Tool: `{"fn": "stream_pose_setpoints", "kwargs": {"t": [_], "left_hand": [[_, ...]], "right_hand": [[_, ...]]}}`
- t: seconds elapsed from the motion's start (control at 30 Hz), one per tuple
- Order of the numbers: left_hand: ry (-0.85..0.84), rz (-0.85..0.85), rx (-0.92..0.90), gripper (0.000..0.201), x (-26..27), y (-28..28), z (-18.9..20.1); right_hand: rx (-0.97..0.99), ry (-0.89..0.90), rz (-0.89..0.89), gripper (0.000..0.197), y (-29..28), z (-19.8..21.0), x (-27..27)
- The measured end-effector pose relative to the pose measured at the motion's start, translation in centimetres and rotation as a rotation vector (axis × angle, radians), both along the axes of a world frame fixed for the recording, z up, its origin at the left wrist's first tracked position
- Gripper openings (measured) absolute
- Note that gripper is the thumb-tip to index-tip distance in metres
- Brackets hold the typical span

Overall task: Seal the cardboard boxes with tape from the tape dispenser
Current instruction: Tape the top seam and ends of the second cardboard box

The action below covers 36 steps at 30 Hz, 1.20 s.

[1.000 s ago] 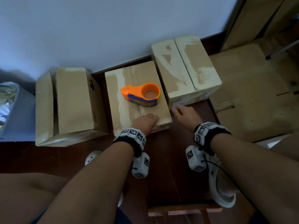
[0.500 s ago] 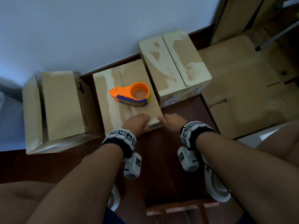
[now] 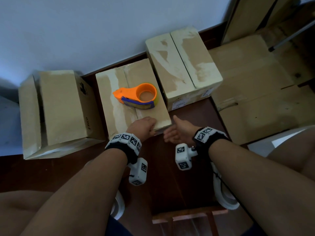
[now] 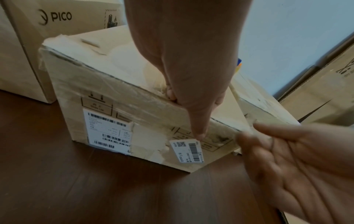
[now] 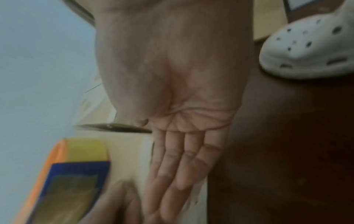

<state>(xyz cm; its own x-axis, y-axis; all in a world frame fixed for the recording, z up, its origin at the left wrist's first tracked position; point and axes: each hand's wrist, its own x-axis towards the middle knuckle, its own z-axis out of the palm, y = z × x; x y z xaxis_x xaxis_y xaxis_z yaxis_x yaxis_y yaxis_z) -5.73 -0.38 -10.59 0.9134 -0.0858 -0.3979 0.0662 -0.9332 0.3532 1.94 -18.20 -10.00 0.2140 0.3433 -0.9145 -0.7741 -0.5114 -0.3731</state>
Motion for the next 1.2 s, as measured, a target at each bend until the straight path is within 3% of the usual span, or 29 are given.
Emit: {"fn": "stream_pose_setpoints", "kwargs": {"t": [0.13,0.23,0.47,0.6,0.7,1.03,1.1,1.2], "left_hand": [[-0.023,-0.001,-0.002,0.027,-0.2,-0.1,0.1],[-0.026,-0.009,-0.002,0.028,-0.2,-0.1,0.2],[-0.012,-0.01,-0.03,0.029,-0.1,0.1,-0.1],[-0.002,-0.012,-0.037,0.03,0.0,0.2,-0.1],[0.001,-0.012,-0.035,0.029,0.0,0.2,0.0],[0.006,0.013,-0.039,0.028,0.1,-0.1,0.3],[0.008,0.012,-0.032,0.028,0.1,-0.2,0.4],[0.004,0.01,-0.025,0.027,-0.1,-0.3,0.4]], "right_hand": [[0.076,0.132,-0.185,0.073,2.2,0.4,-0.4],[0.053,0.13,-0.241,0.084,2.3,-0.7,-0.4],[-0.201,-0.18,-0.179,0.079,1.9,-2.9,-0.2],[-0.421,-0.603,0.153,0.064,-0.5,-3.9,1.8],[-0.351,-0.772,0.34,0.053,-0.1,-2.0,1.1],[-0.308,-0.876,0.756,0.05,2.6,-0.6,0.6],[-0.243,-0.823,0.761,0.053,2.3,-1.1,1.0],[-0.135,-0.741,0.634,0.076,1.8,-1.4,1.0]]}}
